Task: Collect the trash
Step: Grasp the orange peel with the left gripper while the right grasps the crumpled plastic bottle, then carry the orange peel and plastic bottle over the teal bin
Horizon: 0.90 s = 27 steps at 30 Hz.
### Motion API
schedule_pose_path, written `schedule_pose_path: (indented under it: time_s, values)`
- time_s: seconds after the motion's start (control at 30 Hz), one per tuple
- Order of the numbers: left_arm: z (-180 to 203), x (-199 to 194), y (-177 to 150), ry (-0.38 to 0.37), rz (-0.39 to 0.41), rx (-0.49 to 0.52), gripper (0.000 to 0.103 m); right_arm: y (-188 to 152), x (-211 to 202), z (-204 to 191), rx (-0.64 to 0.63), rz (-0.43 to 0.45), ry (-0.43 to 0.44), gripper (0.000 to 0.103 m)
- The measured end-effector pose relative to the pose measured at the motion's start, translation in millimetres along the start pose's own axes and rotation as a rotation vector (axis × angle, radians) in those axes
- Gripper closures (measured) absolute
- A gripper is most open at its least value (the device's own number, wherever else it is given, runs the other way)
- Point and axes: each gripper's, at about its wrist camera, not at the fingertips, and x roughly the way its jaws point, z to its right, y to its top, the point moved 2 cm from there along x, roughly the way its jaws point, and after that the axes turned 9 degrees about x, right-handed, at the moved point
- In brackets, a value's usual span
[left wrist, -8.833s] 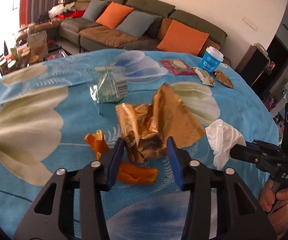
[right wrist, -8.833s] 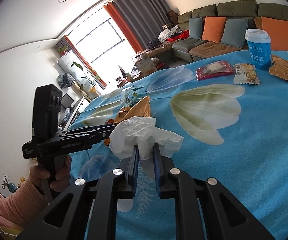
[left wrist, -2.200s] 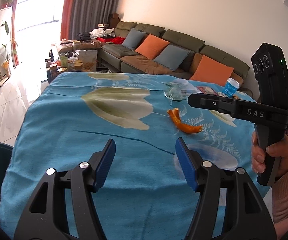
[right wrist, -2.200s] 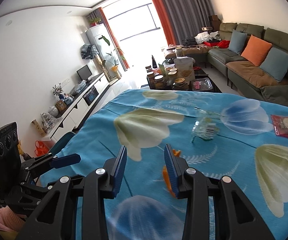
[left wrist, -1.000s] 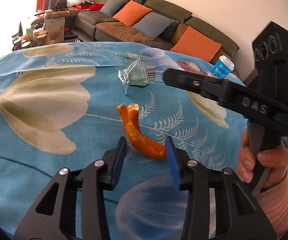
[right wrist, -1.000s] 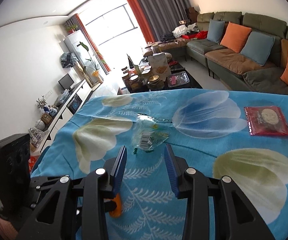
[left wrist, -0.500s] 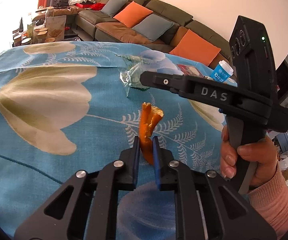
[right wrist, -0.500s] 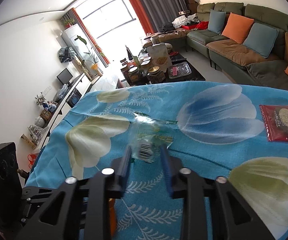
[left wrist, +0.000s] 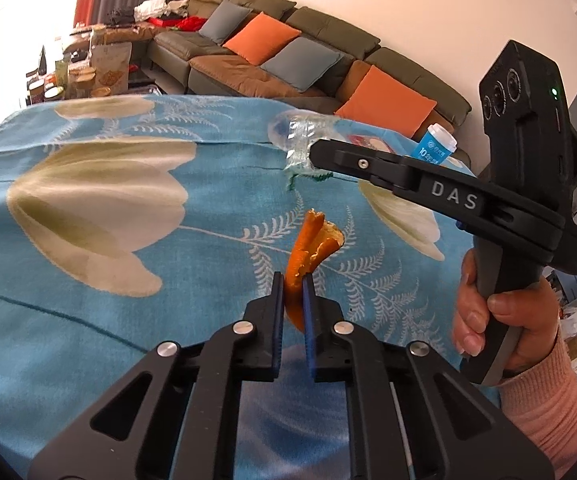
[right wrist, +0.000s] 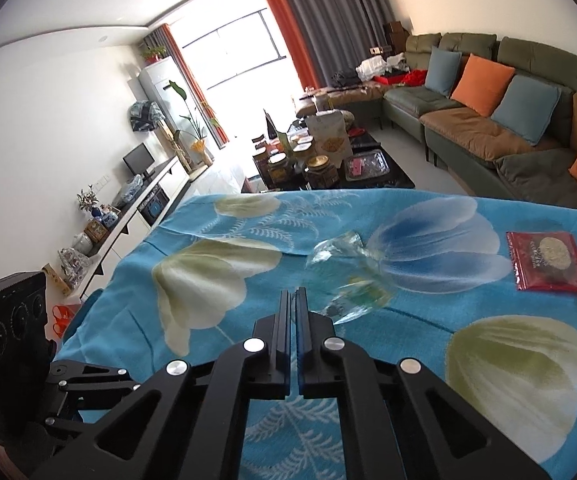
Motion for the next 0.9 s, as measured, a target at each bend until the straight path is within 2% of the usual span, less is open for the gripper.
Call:
schedule_pose_path:
  time_s: [0.43,0.9]
  values:
    - [-1.1,-59.6,-20.0,0.07,0.059,0.019,0.094,-22.7,-33.3,-17.1,0.018,0.04,0.071,0.102]
    - [-28.0,-113.2,-55.3,0.127,0.088,-0.043,0.094,-53.7,-40.9,-51.0,0.028,0.021,0.181,0.102]
